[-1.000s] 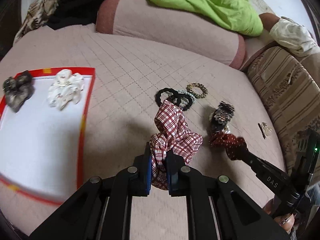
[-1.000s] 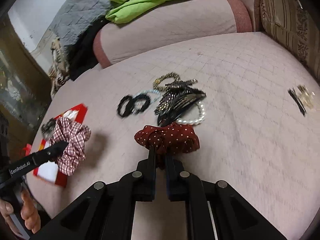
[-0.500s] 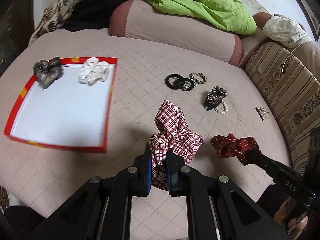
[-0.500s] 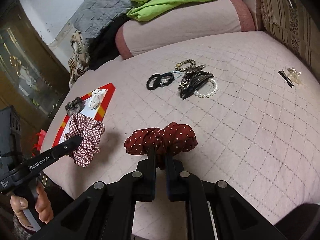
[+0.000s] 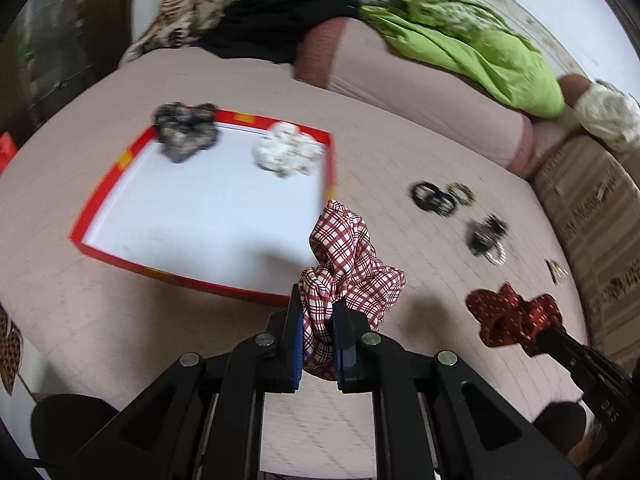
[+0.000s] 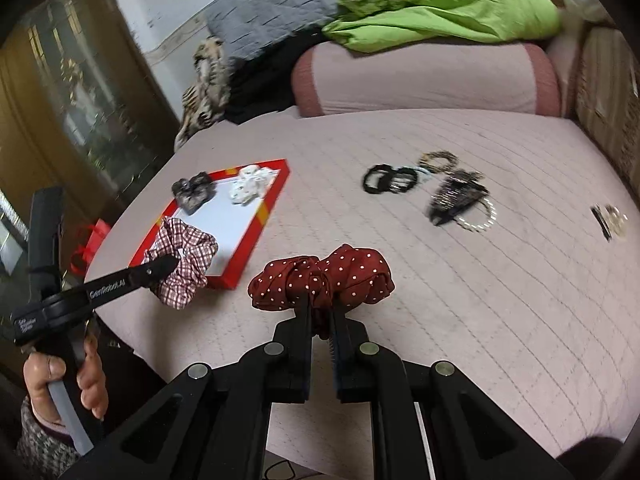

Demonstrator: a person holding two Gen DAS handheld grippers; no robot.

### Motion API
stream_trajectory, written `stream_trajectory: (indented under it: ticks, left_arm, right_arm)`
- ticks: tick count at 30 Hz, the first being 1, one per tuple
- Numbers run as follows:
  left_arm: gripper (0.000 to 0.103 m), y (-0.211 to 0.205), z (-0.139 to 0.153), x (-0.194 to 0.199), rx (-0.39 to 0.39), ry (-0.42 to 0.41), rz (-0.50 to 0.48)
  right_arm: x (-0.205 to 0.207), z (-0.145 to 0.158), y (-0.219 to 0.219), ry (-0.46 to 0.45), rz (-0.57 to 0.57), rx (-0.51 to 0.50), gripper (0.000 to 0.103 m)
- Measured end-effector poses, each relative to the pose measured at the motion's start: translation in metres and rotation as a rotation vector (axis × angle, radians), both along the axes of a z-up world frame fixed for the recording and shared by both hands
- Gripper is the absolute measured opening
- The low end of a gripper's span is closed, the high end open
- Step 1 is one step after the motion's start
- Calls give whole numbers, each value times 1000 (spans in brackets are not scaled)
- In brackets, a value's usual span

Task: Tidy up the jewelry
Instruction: 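Carry both scrunchies to the tray and release them inside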

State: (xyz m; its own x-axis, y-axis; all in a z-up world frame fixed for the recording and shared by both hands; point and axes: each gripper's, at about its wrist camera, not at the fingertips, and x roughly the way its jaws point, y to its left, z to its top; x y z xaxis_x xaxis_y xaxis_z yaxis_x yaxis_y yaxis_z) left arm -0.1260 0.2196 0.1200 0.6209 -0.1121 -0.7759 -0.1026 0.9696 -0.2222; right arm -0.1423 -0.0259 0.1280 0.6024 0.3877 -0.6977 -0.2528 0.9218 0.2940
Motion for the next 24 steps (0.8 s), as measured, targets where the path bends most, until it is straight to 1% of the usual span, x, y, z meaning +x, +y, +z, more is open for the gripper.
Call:
stream_trajectory:
  ticks: [6,11,16,24]
  left_arm:
    - [11,54,1,0,22,-7,142]
    - [11,94,-7,5,28,9,238]
    - [11,117,-17,21,31,24,273]
    - [11,138,-37,42,22,37,274]
  right_arm:
    - [18,5,39,4,89,-1,8]
    - [31,8,81,-2,175,-19,8]
    - [47,4,126,-7,241,-57,8]
    - [76,-14,176,13,272,-91,9]
